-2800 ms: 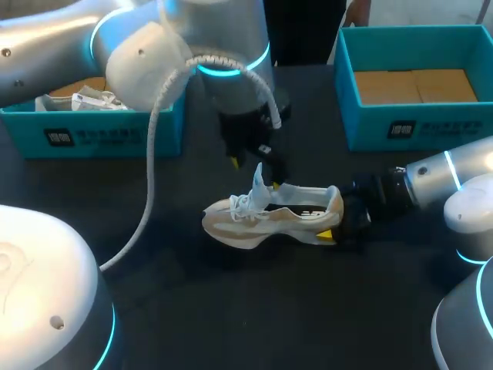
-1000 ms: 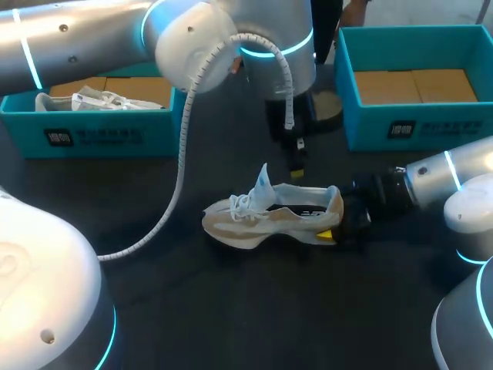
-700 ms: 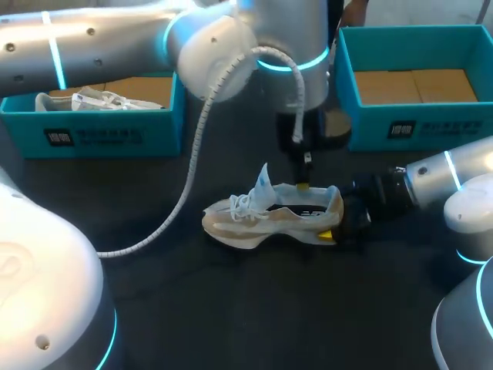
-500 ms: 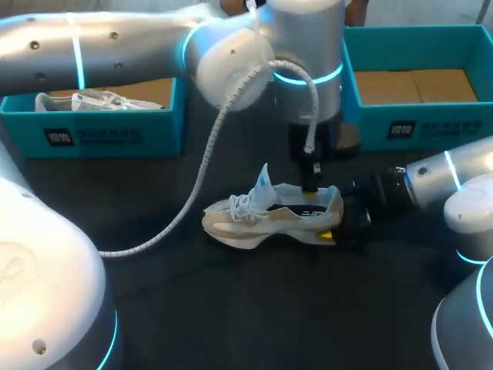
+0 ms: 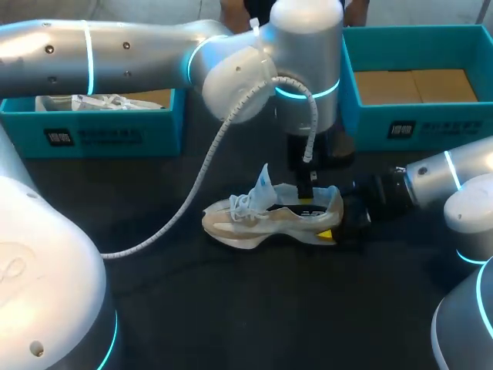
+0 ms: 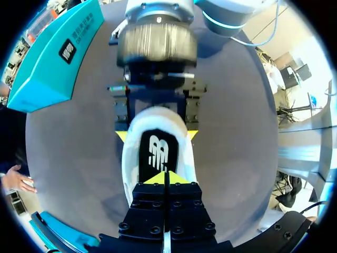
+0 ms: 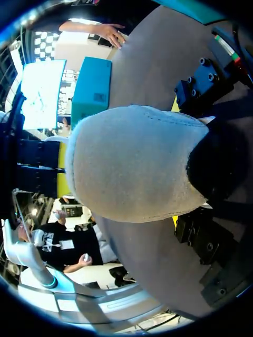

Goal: Take the shoe out of the shoebox, open the shoe tongue, remove and reinsert the insole, then place the shoe into the shoebox

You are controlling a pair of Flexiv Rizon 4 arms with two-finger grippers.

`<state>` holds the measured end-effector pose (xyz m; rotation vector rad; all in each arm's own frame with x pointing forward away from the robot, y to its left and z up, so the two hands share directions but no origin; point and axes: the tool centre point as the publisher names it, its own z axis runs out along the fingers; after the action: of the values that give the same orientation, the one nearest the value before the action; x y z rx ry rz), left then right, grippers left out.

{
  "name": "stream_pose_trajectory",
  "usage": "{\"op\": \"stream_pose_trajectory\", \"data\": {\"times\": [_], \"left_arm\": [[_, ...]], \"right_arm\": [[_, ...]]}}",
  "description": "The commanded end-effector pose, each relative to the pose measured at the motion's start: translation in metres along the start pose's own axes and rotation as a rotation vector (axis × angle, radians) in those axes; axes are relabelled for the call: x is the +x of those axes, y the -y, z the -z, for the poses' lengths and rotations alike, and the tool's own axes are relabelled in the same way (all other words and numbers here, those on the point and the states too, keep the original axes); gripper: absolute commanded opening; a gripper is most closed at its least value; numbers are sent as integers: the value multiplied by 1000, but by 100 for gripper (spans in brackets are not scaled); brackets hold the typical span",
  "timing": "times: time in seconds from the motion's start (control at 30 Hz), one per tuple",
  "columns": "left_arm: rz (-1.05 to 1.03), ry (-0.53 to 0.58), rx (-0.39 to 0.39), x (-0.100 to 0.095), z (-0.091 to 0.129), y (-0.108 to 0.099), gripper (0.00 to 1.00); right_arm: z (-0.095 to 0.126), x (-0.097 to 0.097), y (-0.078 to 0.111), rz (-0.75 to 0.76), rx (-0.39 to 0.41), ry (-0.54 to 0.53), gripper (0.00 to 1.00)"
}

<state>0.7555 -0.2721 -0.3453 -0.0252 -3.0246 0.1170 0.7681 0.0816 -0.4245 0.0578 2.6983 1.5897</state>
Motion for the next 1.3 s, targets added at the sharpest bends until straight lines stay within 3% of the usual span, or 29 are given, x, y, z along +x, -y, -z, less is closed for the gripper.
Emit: {"op": "stream_pose_trajectory", "data": {"times": [0.03, 0.23, 0.77, 0.8, 0.83, 0.87, 1.0, 1.2, 1.27, 1.3], "left_arm": [[-5, -5, 11, -2, -13, -3, 0], [-11, -22, 22, 0, -26, 1, 0], [-101, -49, 30, 12, -36, -5, 0], [-107, -52, 24, 12, -37, -5, 7], [-111, -54, 21, 13, -38, -5, 25], [-110, -53, 20, 12, -39, -5, 37], [-112, -54, 12, 10, -43, -5, 49], [-112, -27, -3, 8, -52, -6, 54], [-109, -11, -3, 5, -56, -5, 65], [-103, 3, -3, 5, -57, -5, 65]], "right_arm": [[-1, -1, -1, -1, 4, 1, 0], [-1, -1, -1, -1, 4, 1, 0], [-1, -1, -1, -1, 4, 1, 0], [-1, -1, -1, -1, 4, 1, 0], [-1, -1, -1, -1, 4, 1, 0], [-1, -1, -1, -1, 4, 1, 0], [-1, -1, -1, -1, 4, 1, 0], [-1, -1, -1, -1, 4, 1, 0], [-1, -1, -1, -1, 4, 1, 0], [-1, -1, -1, -1, 4, 1, 0]]}}
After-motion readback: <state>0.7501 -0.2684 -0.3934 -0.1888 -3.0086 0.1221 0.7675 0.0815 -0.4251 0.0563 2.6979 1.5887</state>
